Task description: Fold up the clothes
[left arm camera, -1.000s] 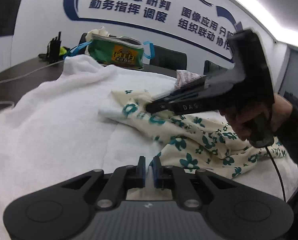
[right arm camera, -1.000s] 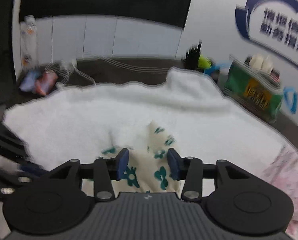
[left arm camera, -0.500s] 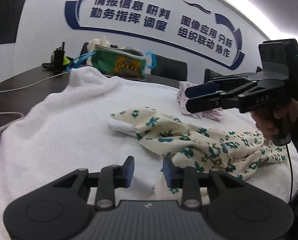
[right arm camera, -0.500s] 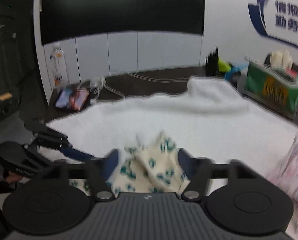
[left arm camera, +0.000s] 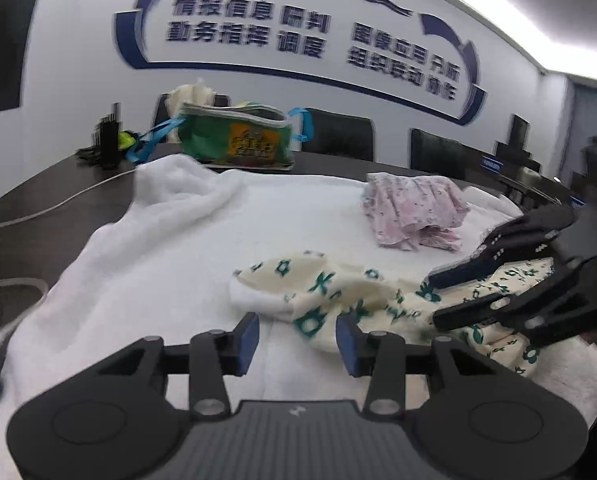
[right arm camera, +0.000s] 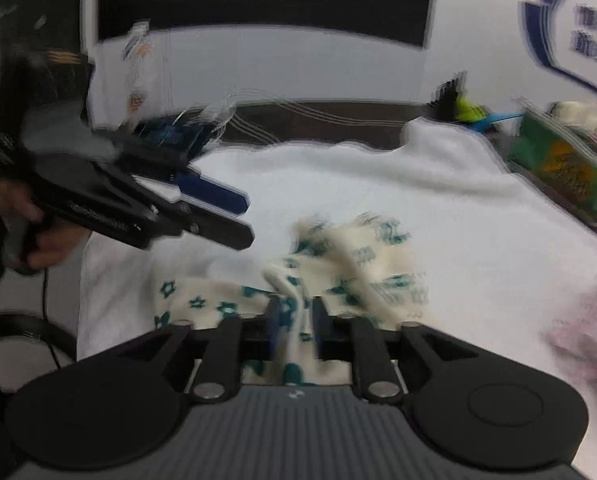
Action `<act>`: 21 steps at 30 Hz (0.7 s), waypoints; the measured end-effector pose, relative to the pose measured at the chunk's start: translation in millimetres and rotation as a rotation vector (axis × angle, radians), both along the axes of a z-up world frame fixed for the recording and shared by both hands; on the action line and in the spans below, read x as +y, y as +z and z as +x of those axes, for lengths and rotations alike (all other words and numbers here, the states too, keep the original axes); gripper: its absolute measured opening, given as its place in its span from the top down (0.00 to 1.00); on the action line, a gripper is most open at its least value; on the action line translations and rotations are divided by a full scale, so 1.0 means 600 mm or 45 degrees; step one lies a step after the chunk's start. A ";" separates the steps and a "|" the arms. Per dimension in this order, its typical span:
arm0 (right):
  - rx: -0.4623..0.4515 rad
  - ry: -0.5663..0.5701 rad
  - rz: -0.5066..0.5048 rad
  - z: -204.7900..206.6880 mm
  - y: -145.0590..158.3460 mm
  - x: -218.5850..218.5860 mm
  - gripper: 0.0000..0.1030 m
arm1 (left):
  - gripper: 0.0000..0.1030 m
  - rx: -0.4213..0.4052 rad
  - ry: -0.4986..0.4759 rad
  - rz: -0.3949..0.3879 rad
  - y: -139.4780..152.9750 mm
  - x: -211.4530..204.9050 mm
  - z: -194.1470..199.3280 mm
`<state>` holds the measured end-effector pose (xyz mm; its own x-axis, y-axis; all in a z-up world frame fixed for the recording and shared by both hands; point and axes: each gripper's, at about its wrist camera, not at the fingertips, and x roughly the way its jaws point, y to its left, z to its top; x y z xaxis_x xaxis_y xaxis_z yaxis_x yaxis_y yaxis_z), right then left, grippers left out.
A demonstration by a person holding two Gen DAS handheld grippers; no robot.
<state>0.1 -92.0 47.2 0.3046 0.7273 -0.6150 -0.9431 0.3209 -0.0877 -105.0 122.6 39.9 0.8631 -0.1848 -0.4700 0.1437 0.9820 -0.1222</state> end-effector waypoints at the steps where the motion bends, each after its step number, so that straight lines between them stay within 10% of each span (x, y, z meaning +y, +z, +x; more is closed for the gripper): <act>1: -0.031 -0.047 0.019 -0.004 0.012 -0.020 0.62 | 0.57 -0.004 -0.035 0.014 0.004 -0.004 0.010; 6: -0.057 -0.132 0.018 -0.049 0.013 -0.074 0.60 | 0.40 0.061 -0.112 0.095 -0.001 -0.037 0.074; 10: -0.029 -0.140 0.001 -0.082 -0.031 -0.035 0.75 | 0.87 0.215 -0.123 0.102 -0.029 -0.044 0.106; 15: -0.106 -0.214 0.009 -0.106 -0.049 -0.027 0.69 | 0.71 0.222 -0.107 0.023 -0.013 0.010 0.080; 19: -0.225 -0.202 0.021 -0.138 -0.032 -0.026 0.50 | 0.20 0.155 -0.173 0.136 0.032 0.026 0.116; 21: -0.257 -0.151 0.007 -0.165 -0.036 -0.007 0.50 | 0.20 0.178 -0.213 0.109 0.031 0.030 0.163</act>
